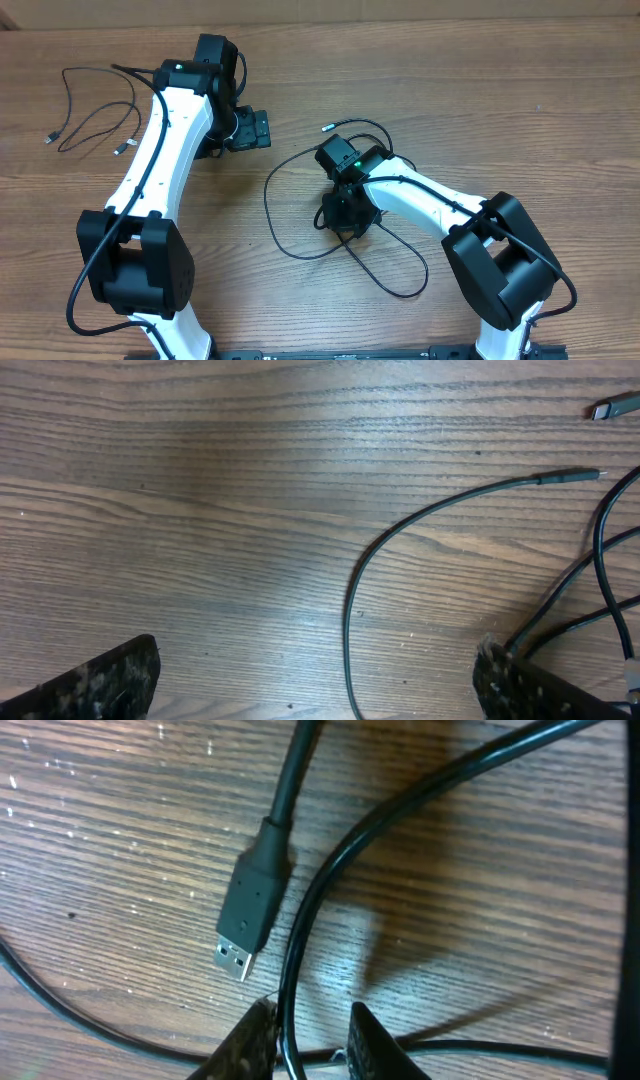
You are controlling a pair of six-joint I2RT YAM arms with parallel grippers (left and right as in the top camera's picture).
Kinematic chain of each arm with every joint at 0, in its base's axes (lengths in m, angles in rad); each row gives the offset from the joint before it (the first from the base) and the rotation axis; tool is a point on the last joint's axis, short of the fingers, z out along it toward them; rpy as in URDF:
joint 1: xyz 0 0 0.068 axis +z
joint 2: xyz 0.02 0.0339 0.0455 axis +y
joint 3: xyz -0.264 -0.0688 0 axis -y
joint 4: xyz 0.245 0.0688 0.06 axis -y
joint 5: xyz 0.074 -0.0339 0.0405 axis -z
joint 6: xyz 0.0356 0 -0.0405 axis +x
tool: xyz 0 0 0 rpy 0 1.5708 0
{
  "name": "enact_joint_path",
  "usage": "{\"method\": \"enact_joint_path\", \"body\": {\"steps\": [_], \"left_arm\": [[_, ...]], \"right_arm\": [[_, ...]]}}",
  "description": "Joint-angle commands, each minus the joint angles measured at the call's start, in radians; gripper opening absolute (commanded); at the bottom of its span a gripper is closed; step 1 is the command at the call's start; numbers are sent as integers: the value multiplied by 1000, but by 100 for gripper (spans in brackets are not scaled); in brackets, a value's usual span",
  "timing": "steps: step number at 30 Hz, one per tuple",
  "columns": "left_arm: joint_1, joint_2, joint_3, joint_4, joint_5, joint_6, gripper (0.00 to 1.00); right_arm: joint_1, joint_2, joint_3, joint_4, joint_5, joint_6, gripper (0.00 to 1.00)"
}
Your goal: Untangle cables
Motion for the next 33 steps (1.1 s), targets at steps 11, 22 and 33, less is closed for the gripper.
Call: {"method": "enact_joint_path", "body": {"steps": [11,22,33], "left_arm": [[2,-15,-10,1,-8,7,100],[2,-15,-10,1,-8,7,100],[2,-15,-10,1,-8,8,100]], "right_arm": [[81,3,32,-39,135,25,20],[66,-4,101,-85,88,-14,4],[54,-90,462,-304,25,-162,4]]}}
